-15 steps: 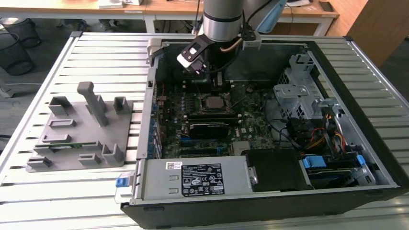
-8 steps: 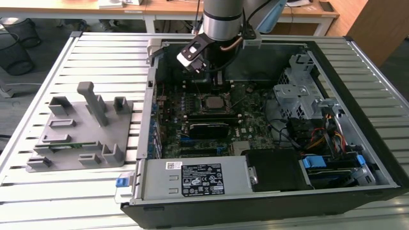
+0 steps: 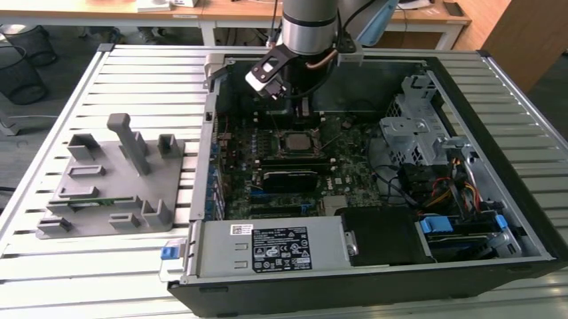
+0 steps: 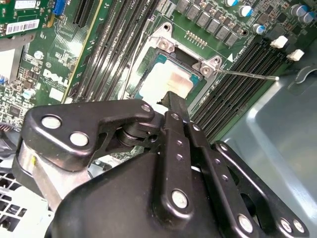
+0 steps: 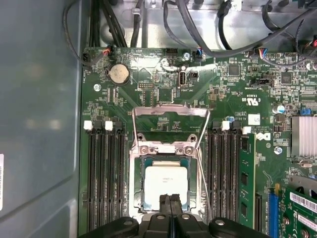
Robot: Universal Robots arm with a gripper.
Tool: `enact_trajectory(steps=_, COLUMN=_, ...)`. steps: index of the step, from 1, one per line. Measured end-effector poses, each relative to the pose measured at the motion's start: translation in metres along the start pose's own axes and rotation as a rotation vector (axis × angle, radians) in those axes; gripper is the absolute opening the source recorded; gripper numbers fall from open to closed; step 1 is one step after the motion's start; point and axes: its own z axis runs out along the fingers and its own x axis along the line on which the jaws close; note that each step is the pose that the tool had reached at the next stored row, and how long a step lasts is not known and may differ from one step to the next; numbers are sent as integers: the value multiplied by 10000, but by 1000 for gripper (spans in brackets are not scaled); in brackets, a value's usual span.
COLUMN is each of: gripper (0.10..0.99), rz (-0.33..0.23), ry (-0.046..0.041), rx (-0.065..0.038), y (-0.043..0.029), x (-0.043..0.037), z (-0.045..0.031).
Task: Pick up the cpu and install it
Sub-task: 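Close the cpu cover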
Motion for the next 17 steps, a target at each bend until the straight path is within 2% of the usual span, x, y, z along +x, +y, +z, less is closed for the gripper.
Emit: enact_trajectory(steps=17, gripper=106, rz=1, ry=0, rx=0, y=2, x=-1, z=-116)
